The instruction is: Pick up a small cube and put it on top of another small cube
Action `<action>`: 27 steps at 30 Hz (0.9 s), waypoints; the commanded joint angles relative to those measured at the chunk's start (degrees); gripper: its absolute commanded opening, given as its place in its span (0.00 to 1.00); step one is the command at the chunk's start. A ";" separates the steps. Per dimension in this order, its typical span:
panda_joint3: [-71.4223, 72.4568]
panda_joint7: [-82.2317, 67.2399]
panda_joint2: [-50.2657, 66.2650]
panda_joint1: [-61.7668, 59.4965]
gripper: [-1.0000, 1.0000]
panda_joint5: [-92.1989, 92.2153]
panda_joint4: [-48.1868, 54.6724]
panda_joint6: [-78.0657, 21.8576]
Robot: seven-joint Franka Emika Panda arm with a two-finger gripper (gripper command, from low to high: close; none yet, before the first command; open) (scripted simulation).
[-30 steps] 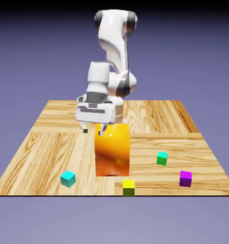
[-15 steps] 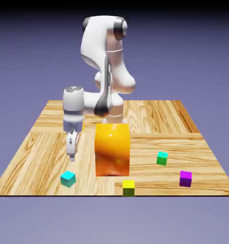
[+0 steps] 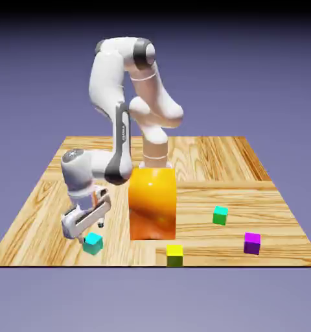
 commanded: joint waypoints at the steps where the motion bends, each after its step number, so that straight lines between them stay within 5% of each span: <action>1: -1.79 -1.43 0.70 2.08 0.50 1.97 0.26 0.38; 8: -12.89 -10.28 5.01 14.94 0.50 14.18 1.83 2.73; 9: -12.89 -10.28 5.01 14.94 0.00 14.18 1.83 2.73; 24: 12.18 9.71 -4.74 -14.11 0.00 -13.39 -1.73 -2.58; 27: 13.46 9.36 -5.76 -12.45 0.00 -14.54 -0.91 -3.41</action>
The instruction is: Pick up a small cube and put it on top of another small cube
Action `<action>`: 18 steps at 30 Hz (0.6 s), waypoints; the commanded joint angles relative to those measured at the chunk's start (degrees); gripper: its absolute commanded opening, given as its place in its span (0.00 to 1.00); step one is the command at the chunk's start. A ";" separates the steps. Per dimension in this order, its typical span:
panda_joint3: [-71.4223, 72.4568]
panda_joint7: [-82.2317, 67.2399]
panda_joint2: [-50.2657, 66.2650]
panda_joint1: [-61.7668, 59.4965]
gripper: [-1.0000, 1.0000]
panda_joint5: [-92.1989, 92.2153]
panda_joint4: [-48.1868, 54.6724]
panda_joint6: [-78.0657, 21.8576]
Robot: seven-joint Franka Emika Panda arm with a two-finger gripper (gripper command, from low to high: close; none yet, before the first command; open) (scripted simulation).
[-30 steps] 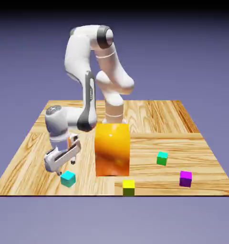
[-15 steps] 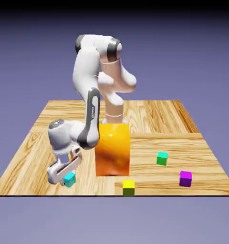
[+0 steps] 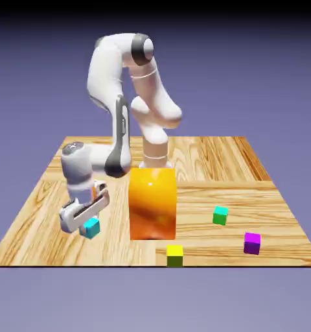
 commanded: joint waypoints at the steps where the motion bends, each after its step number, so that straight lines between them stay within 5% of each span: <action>1: 0.93 -0.64 -0.89 2.07 0.00 -0.76 0.87 -0.82; 18: 3.87 -37.39 0.32 36.00 0.00 -6.83 12.00 -13.42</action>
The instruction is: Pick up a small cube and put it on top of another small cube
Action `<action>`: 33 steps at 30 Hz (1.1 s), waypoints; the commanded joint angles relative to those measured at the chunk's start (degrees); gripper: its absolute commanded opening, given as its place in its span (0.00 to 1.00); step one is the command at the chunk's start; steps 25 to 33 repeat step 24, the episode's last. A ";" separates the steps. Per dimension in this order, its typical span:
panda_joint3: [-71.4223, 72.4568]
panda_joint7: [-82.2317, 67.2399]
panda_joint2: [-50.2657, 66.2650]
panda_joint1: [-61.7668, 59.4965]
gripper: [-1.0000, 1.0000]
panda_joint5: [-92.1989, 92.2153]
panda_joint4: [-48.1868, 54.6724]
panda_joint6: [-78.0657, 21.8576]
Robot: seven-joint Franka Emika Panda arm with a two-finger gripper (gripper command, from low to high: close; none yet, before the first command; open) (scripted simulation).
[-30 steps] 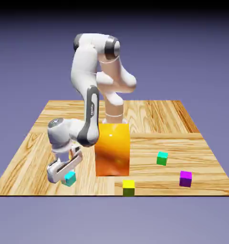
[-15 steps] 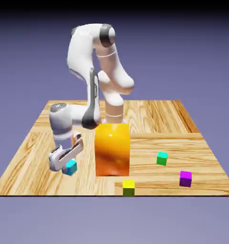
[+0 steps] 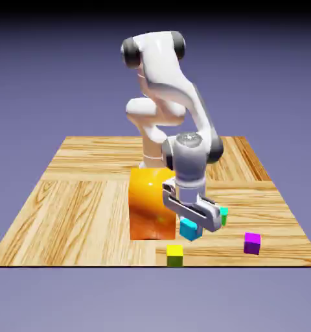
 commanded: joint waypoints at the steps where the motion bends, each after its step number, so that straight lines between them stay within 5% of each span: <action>1: -0.02 -2.43 0.31 1.93 0.00 -0.33 0.59 -0.77; 12: -0.63 -29.29 4.03 22.05 0.00 -2.72 6.58 -8.31; 18: -1.95 -26.24 12.63 20.75 0.00 -7.27 5.19 -0.29; 19: -1.95 -26.24 12.63 20.75 1.00 -7.27 5.19 -0.29; 33: -1.49 -29.58 4.95 20.83 1.00 -2.11 5.99 -7.87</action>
